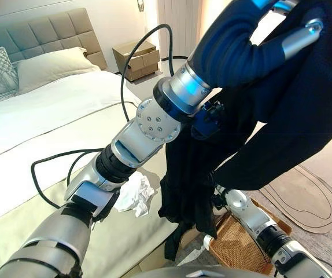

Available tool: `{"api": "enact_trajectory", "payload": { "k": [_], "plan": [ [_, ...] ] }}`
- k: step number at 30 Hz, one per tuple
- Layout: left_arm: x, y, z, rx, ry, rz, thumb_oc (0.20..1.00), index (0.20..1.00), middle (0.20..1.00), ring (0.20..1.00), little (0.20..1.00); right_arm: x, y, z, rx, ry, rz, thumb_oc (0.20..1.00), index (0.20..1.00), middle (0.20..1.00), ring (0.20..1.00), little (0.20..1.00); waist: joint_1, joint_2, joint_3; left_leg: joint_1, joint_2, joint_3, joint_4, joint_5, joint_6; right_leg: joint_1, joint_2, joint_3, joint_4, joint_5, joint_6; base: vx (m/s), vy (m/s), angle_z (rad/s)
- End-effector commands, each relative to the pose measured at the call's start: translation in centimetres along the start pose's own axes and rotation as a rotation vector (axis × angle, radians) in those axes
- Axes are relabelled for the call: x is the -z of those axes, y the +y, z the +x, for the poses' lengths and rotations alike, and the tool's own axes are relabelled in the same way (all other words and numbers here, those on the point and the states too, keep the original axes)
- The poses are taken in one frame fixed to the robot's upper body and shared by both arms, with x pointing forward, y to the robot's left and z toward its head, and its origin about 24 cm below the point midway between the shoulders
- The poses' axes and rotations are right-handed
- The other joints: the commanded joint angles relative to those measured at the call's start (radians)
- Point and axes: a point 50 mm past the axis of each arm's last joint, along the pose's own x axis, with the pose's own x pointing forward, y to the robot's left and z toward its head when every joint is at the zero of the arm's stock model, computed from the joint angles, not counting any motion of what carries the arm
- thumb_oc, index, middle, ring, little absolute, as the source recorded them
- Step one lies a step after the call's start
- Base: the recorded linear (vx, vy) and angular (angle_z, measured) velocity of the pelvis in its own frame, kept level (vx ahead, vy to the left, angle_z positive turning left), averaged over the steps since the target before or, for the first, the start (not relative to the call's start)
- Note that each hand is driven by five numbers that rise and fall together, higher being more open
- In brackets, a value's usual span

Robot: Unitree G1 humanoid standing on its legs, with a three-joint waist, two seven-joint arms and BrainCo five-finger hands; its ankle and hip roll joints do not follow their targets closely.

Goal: Pick up clothes into the bucket

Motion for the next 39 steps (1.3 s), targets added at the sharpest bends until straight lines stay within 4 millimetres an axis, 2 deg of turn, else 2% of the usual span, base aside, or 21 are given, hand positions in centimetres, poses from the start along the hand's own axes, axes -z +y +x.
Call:
{"api": "enact_trajectory", "payload": {
  "k": [1,2,3,4,5,6,7,8,9,10,11,14,15,16,17,18,21,22,23,31,39],
  "plan": [
    [0.6,3.2,0.0,-0.144,0.013,0.036,0.200,0.200,0.200,0.200,0.200,-4.4,-1.2,0.6,0.086,-0.238,0.199,0.200,0.200,0.200,0.200,0.200,0.003,-0.042,-0.005,0.032,0.037,0.048,0.054,-0.111,-0.005,-0.071,-0.062,-0.007,-0.018,0.158,0.057,0.00,0.000,0.00],
    [0.9,2.9,-0.6,-0.203,0.003,-0.008,0.200,0.200,0.200,0.200,0.200,-12.1,-1.8,1.0,0.000,-0.620,0.319,0.200,0.200,0.200,0.200,0.200,0.015,-0.039,-0.005,0.032,0.037,0.045,0.055,-0.111,-0.004,-0.068,-0.064,-0.009,-0.018,0.157,0.056,-0.03,0.031,-0.01],
    [1.6,3.5,-2.3,-0.224,0.067,0.014,0.200,0.200,0.200,0.200,0.200,-12.7,-3.7,1.8,0.153,-0.632,0.381,0.200,0.200,0.200,0.200,0.200,0.030,-0.037,0.002,0.025,0.034,0.043,0.062,-0.106,-0.004,-0.072,-0.066,-0.009,-0.015,0.162,0.053,-0.04,0.024,-0.08],
    [1.7,4.7,-4.4,-0.256,0.124,0.056,0.200,0.200,0.200,0.200,0.200,-7.2,-3.7,1.9,0.266,-0.386,0.243,0.200,0.200,0.200,0.200,0.200,0.032,-0.040,0.006,0.026,0.034,0.043,0.063,-0.107,-0.005,-0.073,-0.066,-0.008,-0.014,0.161,0.053,-0.02,0.007,-0.11],
    [1.7,4.7,-4.4,-0.257,0.126,0.056,0.200,0.200,0.200,0.200,0.200,-7.2,-3.6,1.9,0.265,-0.385,0.244,0.200,0.200,0.200,0.200,0.200,0.031,-0.039,0.002,0.029,0.035,0.042,0.060,-0.113,-0.007,-0.070,-0.064,-0.009,-0.016,0.156,0.055,0.02,-0.008,-0.10],
    [1.9,5.1,-6.2,-0.289,0.174,0.059,0.200,0.200,0.200,0.200,0.200,-9.2,-3.2,1.6,0.243,-0.465,0.257,0.200,0.200,0.200,0.200,0.200,0.027,-0.044,0.002,0.031,0.036,0.046,0.060,-0.113,-0.005,-0.073,-0.064,-0.002,-0.013,0.157,0.053,0.02,-0.001,-0.05],
    [2.9,6.1,-7.9,-0.352,0.245,0.106,0.200,0.200,0.200,0.200,0.200,-7.2,-3.8,-0.5,0.225,-0.440,0.257,0.200,0.200,0.200,0.200,0.200,0.011,-0.047,0.008,0.037,0.037,0.056,0.060,-0.111,-0.005,-0.076,-0.063,0.006,-0.010,0.159,0.049,0.00,0.000,0.00],
    [3.1,6.6,-9.4,-0.386,0.294,0.110,0.200,0.200,0.200,0.200,0.200,-5.1,-3.6,-1.2,0.209,-0.410,0.539,0.200,0.200,0.200,0.200,0.200,0.008,-0.050,0.008,0.045,0.040,0.057,0.058,-0.120,-0.008,-0.069,-0.059,0.006,-0.011,0.152,0.050,0.00,0.000,0.00],
    [3.1,6.6,-9.4,-0.386,0.295,0.109,0.200,0.200,0.200,0.200,0.200,-5.1,-3.6,-1.2,0.208,-0.410,0.541,0.200,0.200,0.200,0.200,0.200,0.008,-0.051,0.006,0.042,0.039,0.057,0.057,-0.116,-0.007,-0.072,-0.060,0.006,-0.013,0.154,0.049,0.03,-0.011,-0.03],
    [3.5,6.6,-10.9,-0.438,0.343,0.094,0.200,0.200,0.200,0.200,0.200,-4.6,-4.3,-2.6,0.247,-0.417,0.513,0.200,0.200,0.200,0.200,0.200,0.003,-0.054,0.004,0.043,0.039,0.058,0.056,-0.116,-0.008,-0.072,-0.060,0.008,-0.014,0.153,0.049,0.01,-0.009,-0.04],
    [4.2,6.3,-13.7,-0.492,0.436,0.083,0.200,0.200,0.200,0.200,0.200,-5.1,-5.2,-3.0,0.304,-0.479,0.580,0.200,0.200,0.200,0.200,0.200,0.002,-0.057,0.003,0.046,0.039,0.059,0.055,-0.117,-0.008,-0.067,-0.060,0.006,-0.015,0.153,0.048,0.02,-0.011,-0.05],
    [4.6,6.3,-18.7,-0.588,0.607,0.104,0.200,0.200,0.200,0.200,0.200,-6.2,-6.4,-4.1,0.381,-0.566,0.610,0.200,0.200,0.200,0.200,0.200,0.002,-0.062,0.004,0.049,0.041,0.065,0.057,-0.121,-0.008,-0.067,-0.059,0.015,-0.016,0.153,0.045,0.01,-0.005,-0.08],
    [5.1,5.7,-21.4,-0.634,0.713,0.085,0.200,0.200,0.200,0.200,0.200,-6.8,-7.1,-4.7,0.408,-0.600,0.593,0.200,0.200,0.200,0.200,0.200,0.002,-0.067,0.002,0.053,0.042,0.068,0.057,-0.124,-0.007,-0.065,-0.058,0.017,-0.017,0.152,0.043,0.01,-0.003,-0.08],
    [5.1,5.7,-21.4,-0.634,0.714,0.084,0.200,0.200,0.200,0.200,0.200,-6.8,-7.1,-4.7,0.408,-0.599,0.592,0.200,0.200,0.200,0.200,0.200,0.003,-0.067,0.002,0.054,0.043,0.069,0.057,-0.124,-0.008,-0.065,-0.058,0.017,-0.018,0.152,0.043,0.01,-0.003,-0.05],
    [5.3,5.5,-22.6,-0.647,0.761,0.086,0.244,0.244,0.244,0.244,0.244,-7.0,-7.4,-4.9,0.420,-0.614,0.591,0.200,0.200,0.200,0.200,0.200,0.003,-0.069,0.001,0.055,0.042,0.068,0.057,-0.125,-0.008,-0.063,-0.057,0.020,-0.017,0.151,0.042,0.01,-0.005,-0.04],
    [5.4,5.2,-23.5,-0.658,0.799,0.091,0.369,0.369,0.369,0.369,0.369,-7.2,-7.7,-5.1,0.432,-0.631,0.588,0.200,0.200,0.200,0.200,0.200,0.005,-0.071,0.001,0.056,0.043,0.068,0.057,-0.125,-0.008,-0.063,-0.056,0.020,-0.018,0.151,0.041,0.00,-0.004,-0.07],
    [6.0,3.9,-26.5,-0.687,0.938,0.070,0.476,0.476,0.476,0.476,0.476,-8.0,-8.3,-5.6,0.459,-0.685,0.596,0.200,0.200,0.200,0.200,0.200,0.006,-0.077,0.002,0.055,0.046,0.070,0.060,-0.128,-0.007,-0.063,-0.055,0.022,-0.018,0.150,0.040,0.00,-0.001,-0.03],
    [6.1,3.3,-27.5,-0.698,0.979,0.054,0.649,0.649,0.649,0.649,0.649,-8.4,-8.5,-5.7,0.470,-0.704,0.596,0.200,0.200,0.200,0.200,0.200,0.006,-0.078,0.003,0.054,0.046,0.070,0.061,-0.128,-0.007,-0.064,-0.054,0.023,-0.018,0.149,0.039,0.00,0.000,0.00],
    [6.3,2.8,-28.2,-0.697,1.015,0.038,1.000,1.000,1.000,1.000,1.000,-8.6,-8.8,-5.9,0.487,-0.719,0.589,0.200,0.200,0.200,0.200,0.200,0.006,-0.079,0.003,0.053,0.047,0.072,0.063,-0.129,-0.007,-0.066,-0.054,0.024,-0.017,0.149,0.039,0.00,-0.001,-0.04],
    [6.2,-0.7,-32.5,-0.629,1.230,-0.064,1.000,1.000,1.000,1.000,1.000,-10.9,-11.3,-7.5,0.601,-0.889,0.614,0.200,0.200,0.200,0.200,0.200,0.011,-0.084,0.006,0.045,0.046,0.073,0.073,-0.134,-0.001,-0.075,-0.052,0.034,-0.011,0.148,0.038,0.00,-0.002,-0.02],
    [5.8,-3.5,-36.8,-0.509,1.462,-0.111,1.000,1.000,1.000,1.000,1.000,-13.7,-14.5,-9.8,0.718,-0.997,0.458,0.200,0.200,0.200,0.200,0.200,0.007,-0.087,0.003,0.046,0.045,0.076,0.078,-0.140,0.004,-0.080,-0.050,0.044,-0.008,0.148,0.039,0.00,0.000,0.00]
  ]
}}
